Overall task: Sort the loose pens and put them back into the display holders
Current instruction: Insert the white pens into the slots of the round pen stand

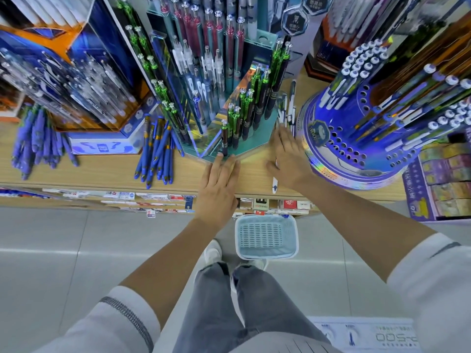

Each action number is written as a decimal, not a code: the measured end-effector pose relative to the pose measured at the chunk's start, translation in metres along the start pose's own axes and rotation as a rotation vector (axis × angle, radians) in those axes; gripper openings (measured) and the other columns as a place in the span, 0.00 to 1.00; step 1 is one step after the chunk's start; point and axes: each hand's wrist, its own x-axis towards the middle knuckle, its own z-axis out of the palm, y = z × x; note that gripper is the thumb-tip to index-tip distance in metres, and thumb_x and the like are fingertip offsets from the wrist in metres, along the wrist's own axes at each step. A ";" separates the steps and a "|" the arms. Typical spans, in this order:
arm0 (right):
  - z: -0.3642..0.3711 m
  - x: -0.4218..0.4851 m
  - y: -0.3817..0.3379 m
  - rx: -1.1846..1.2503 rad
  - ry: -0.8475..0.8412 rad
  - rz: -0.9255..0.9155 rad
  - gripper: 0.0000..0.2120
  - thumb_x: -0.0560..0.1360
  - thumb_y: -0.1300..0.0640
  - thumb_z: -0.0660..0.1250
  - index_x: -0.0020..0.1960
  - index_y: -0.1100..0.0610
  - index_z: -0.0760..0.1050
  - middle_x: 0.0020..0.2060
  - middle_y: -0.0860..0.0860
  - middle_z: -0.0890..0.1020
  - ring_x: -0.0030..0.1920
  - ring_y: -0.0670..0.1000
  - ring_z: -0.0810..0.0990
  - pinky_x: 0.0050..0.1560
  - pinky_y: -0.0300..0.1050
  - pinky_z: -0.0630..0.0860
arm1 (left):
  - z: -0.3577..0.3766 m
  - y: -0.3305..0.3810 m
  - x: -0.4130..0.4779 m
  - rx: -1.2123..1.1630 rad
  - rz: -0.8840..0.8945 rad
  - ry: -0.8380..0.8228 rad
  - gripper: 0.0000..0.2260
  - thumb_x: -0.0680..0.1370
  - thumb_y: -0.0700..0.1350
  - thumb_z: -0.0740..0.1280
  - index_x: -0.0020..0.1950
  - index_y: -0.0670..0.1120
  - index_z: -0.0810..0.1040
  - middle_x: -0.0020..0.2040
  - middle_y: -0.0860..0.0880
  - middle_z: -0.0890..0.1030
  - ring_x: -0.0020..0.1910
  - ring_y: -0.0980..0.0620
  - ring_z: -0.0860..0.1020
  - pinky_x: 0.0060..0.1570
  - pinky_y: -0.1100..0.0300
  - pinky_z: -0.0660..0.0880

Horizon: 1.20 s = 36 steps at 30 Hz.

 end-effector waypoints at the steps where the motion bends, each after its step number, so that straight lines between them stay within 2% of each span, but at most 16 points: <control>1: 0.003 -0.004 0.000 0.017 0.024 -0.018 0.37 0.79 0.50 0.60 0.78 0.62 0.43 0.78 0.59 0.44 0.78 0.56 0.42 0.77 0.54 0.42 | 0.000 0.000 0.000 -0.005 0.000 0.000 0.35 0.71 0.46 0.66 0.76 0.41 0.61 0.75 0.43 0.63 0.76 0.39 0.54 0.74 0.44 0.53; 5: 0.014 -0.021 -0.002 0.077 0.109 -0.022 0.31 0.79 0.53 0.60 0.78 0.58 0.51 0.78 0.59 0.50 0.77 0.58 0.48 0.77 0.53 0.50 | 0.000 0.001 0.000 -0.023 0.001 0.009 0.35 0.70 0.46 0.68 0.76 0.41 0.62 0.74 0.42 0.64 0.76 0.39 0.55 0.74 0.43 0.55; 9: 0.021 -0.033 -0.002 0.067 0.114 -0.014 0.29 0.80 0.53 0.59 0.78 0.56 0.53 0.77 0.58 0.53 0.76 0.58 0.53 0.75 0.56 0.56 | 0.001 0.001 0.000 -0.033 0.007 0.011 0.35 0.70 0.46 0.69 0.76 0.41 0.62 0.74 0.42 0.65 0.76 0.38 0.55 0.74 0.43 0.55; 13: 0.018 -0.035 -0.003 0.091 0.158 -0.008 0.32 0.78 0.53 0.62 0.78 0.57 0.52 0.77 0.58 0.52 0.76 0.58 0.53 0.75 0.55 0.56 | 0.001 0.001 0.000 -0.057 0.009 0.004 0.35 0.70 0.45 0.69 0.76 0.42 0.62 0.73 0.42 0.64 0.76 0.38 0.54 0.74 0.42 0.56; 16: 0.017 -0.040 -0.003 0.140 0.212 0.069 0.37 0.76 0.49 0.65 0.78 0.60 0.53 0.77 0.59 0.54 0.76 0.60 0.54 0.74 0.53 0.55 | 0.004 0.001 0.000 -0.065 0.015 0.005 0.33 0.70 0.45 0.68 0.75 0.42 0.64 0.73 0.41 0.65 0.76 0.37 0.54 0.74 0.41 0.57; 18: 0.019 -0.049 -0.003 0.202 0.266 0.109 0.37 0.73 0.47 0.69 0.74 0.63 0.59 0.73 0.61 0.60 0.74 0.61 0.59 0.72 0.55 0.60 | 0.006 0.000 0.000 -0.068 0.015 0.010 0.32 0.70 0.44 0.67 0.74 0.42 0.65 0.73 0.41 0.65 0.76 0.37 0.54 0.74 0.41 0.57; 21: 0.024 -0.062 -0.003 0.170 0.299 0.081 0.34 0.69 0.45 0.72 0.66 0.64 0.67 0.66 0.61 0.69 0.65 0.61 0.69 0.63 0.56 0.68 | 0.007 0.000 -0.001 -0.070 0.019 0.001 0.32 0.71 0.45 0.65 0.75 0.42 0.64 0.74 0.40 0.63 0.77 0.37 0.52 0.74 0.41 0.56; 25: 0.023 -0.058 -0.001 0.218 0.355 0.096 0.24 0.68 0.52 0.74 0.56 0.63 0.72 0.58 0.60 0.73 0.59 0.59 0.72 0.59 0.53 0.72 | 0.006 0.001 -0.001 -0.078 0.017 0.002 0.31 0.72 0.45 0.66 0.75 0.42 0.64 0.75 0.40 0.61 0.77 0.37 0.52 0.74 0.41 0.55; 28: 0.022 -0.058 -0.002 0.206 0.334 0.156 0.19 0.68 0.49 0.74 0.49 0.61 0.74 0.50 0.57 0.74 0.51 0.56 0.73 0.49 0.47 0.72 | 0.007 0.003 -0.001 -0.082 0.008 0.041 0.29 0.71 0.45 0.62 0.73 0.42 0.66 0.74 0.40 0.63 0.76 0.37 0.54 0.74 0.41 0.56; 31: 0.020 -0.060 -0.003 0.281 0.272 0.195 0.12 0.70 0.51 0.72 0.46 0.59 0.76 0.45 0.54 0.76 0.43 0.52 0.75 0.40 0.42 0.67 | 0.005 0.007 -0.003 -0.118 -0.003 0.108 0.25 0.70 0.44 0.61 0.68 0.43 0.71 0.68 0.39 0.68 0.69 0.38 0.62 0.69 0.42 0.63; 33: 0.016 -0.060 -0.003 0.381 0.249 0.243 0.08 0.71 0.55 0.71 0.45 0.59 0.76 0.40 0.52 0.78 0.38 0.51 0.76 0.37 0.40 0.68 | 0.006 0.013 -0.001 -0.188 0.013 0.141 0.20 0.71 0.44 0.61 0.62 0.44 0.75 0.60 0.42 0.73 0.59 0.40 0.69 0.60 0.46 0.69; 36: 0.008 -0.062 0.000 0.618 0.211 0.354 0.05 0.71 0.58 0.70 0.44 0.58 0.76 0.31 0.48 0.77 0.32 0.46 0.75 0.35 0.39 0.70 | 0.001 0.025 0.008 -0.518 -0.038 0.085 0.12 0.75 0.42 0.59 0.55 0.44 0.78 0.48 0.45 0.78 0.47 0.45 0.74 0.47 0.49 0.75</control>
